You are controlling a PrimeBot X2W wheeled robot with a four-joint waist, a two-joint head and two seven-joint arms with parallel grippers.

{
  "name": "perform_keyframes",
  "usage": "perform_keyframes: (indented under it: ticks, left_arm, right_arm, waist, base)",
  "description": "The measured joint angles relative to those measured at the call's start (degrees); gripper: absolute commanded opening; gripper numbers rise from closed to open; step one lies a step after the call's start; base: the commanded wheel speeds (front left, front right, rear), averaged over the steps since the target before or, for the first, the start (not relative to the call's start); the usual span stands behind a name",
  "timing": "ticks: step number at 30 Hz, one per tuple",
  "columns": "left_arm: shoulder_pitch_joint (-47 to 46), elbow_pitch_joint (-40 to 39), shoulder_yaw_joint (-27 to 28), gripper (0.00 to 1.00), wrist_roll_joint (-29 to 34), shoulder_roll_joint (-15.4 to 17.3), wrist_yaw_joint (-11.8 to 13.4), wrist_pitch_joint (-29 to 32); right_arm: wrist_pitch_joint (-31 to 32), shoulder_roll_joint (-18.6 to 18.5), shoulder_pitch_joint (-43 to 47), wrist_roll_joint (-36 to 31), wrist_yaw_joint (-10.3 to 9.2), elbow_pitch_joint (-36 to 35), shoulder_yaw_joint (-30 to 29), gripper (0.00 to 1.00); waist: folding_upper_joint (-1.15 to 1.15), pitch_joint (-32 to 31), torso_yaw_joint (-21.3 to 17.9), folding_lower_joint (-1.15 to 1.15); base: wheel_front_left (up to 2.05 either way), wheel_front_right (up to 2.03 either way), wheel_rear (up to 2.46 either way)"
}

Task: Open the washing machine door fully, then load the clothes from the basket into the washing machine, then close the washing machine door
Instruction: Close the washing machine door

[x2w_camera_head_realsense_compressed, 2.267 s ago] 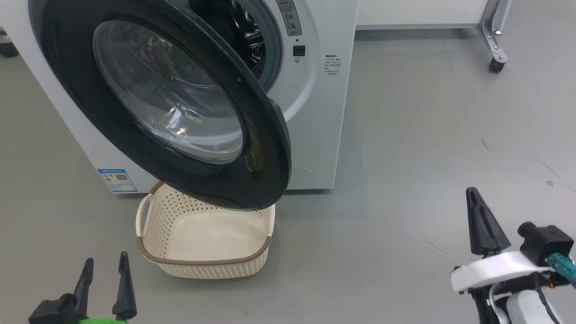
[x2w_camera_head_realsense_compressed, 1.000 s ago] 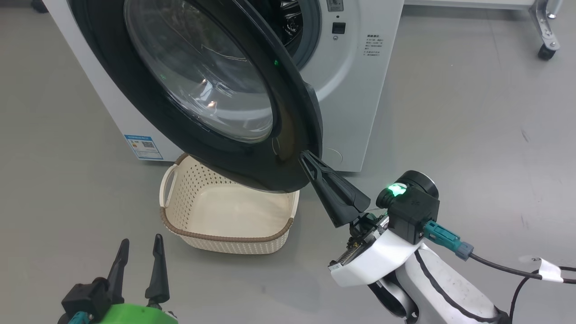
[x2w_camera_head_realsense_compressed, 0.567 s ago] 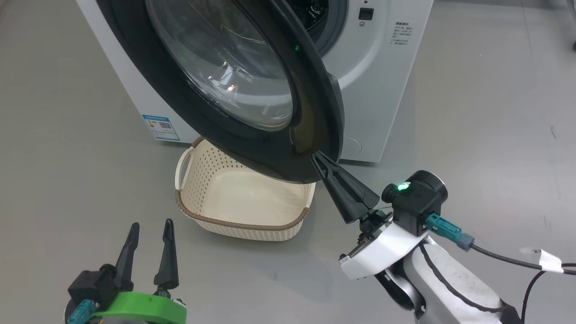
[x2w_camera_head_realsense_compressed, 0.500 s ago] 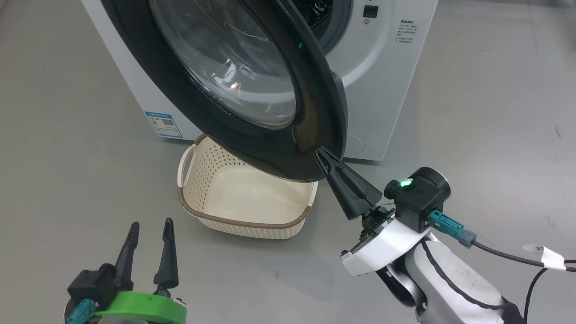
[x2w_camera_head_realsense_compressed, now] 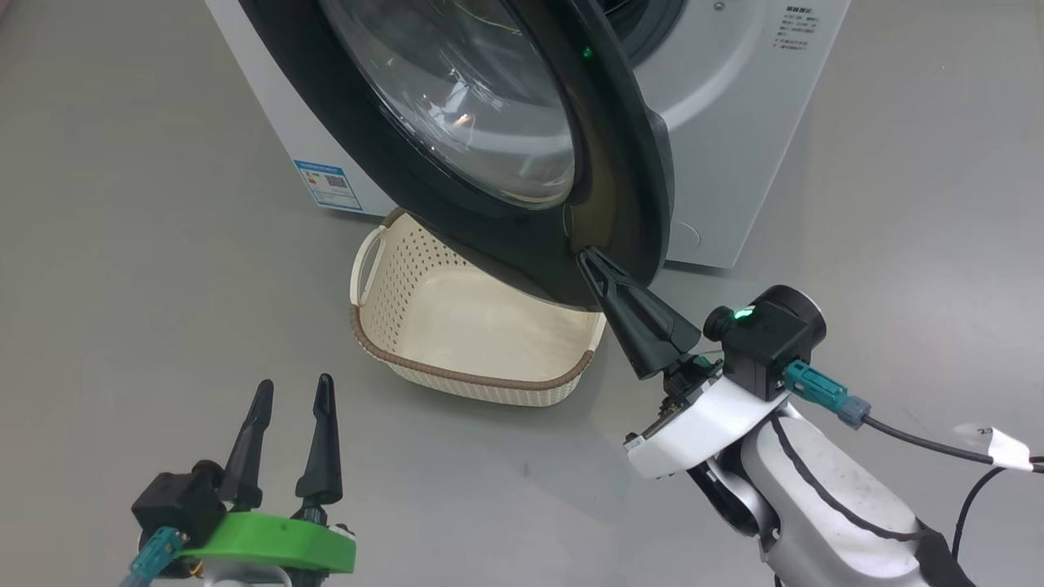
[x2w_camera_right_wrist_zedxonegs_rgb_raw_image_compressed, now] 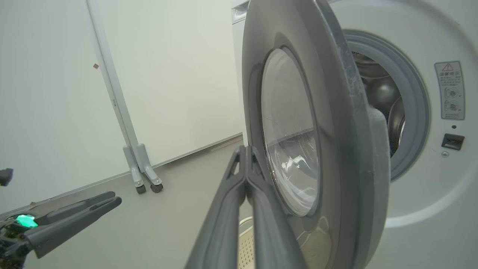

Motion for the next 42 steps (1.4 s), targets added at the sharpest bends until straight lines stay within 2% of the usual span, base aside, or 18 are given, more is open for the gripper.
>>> perform_keyframes:
  ticks: [22, 42]
  left_arm:
    - [-2.4, -3.4, -5.1, 1.00, -3.2, -0.1, 1.6, 0.0]
    - [-3.5, -6.0, -6.4, 1.00, -5.7, -0.2, 3.8, 0.0]
  right_arm:
    - [0.0, -3.1, -3.2, 0.0, 0.00, 1.0, -4.2, 0.00]
    - [0.0, -5.2, -8.5, 0.0, 0.19, 0.7, -8.1, 0.00]
  waist:
    - [0.00, 6.2, 3.0, 0.00]
    - [0.00, 12.8, 4.6, 0.00]
  base:
    - [0.00, 0.00, 0.00]
    - [0.00, 0.00, 0.00]
